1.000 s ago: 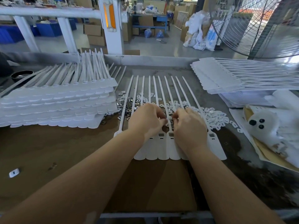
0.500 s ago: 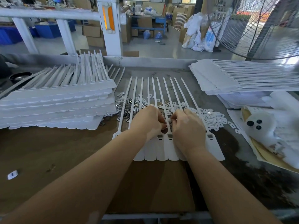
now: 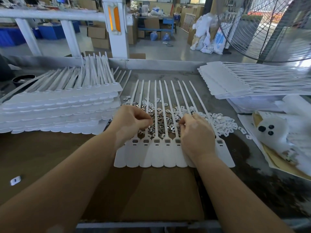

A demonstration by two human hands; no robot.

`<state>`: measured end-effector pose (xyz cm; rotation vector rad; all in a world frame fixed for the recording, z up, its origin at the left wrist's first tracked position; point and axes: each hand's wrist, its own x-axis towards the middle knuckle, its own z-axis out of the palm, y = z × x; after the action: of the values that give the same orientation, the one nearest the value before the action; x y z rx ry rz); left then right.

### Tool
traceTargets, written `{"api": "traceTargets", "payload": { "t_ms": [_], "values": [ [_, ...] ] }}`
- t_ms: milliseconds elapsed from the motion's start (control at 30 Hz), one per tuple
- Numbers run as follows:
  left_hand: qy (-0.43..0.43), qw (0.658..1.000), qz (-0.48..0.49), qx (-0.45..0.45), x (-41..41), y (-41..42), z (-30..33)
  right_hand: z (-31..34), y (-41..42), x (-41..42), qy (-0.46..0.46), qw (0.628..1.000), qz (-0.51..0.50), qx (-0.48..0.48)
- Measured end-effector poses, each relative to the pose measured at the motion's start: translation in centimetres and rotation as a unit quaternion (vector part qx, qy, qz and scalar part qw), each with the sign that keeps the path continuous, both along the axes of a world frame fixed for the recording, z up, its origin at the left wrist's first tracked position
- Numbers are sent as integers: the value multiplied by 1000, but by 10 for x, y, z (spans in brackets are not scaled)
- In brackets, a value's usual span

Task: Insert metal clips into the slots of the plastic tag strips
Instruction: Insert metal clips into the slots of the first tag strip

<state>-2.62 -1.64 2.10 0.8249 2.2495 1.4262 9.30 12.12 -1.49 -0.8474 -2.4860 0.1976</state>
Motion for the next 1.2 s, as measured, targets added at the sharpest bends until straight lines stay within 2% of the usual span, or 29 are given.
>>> {"api": "traceTargets", "payload": {
  "t_ms": [200,333,567,1033,1100,1200],
  "values": [
    [-17,1000,8,12,-10,-22,2,-1,0,0,2,1000,0,3],
    [-26,999,-39,-4,-12,-30,6,-1,0,1,1,1000,2,5],
    [90,972,-162,-145,-18,-30,12,-1,1,1,2,1000,5,7],
    [163,920,-241,-264,-44,-5,2,-1,2,0,-4,1000,7,8],
    [171,921,-232,-262,-43,-5,-3,-1,2,1,-1,1000,7,9],
    [173,936,-221,-212,-39,-12,-1,-1,2,0,2,1000,7,8]
  ]
}}
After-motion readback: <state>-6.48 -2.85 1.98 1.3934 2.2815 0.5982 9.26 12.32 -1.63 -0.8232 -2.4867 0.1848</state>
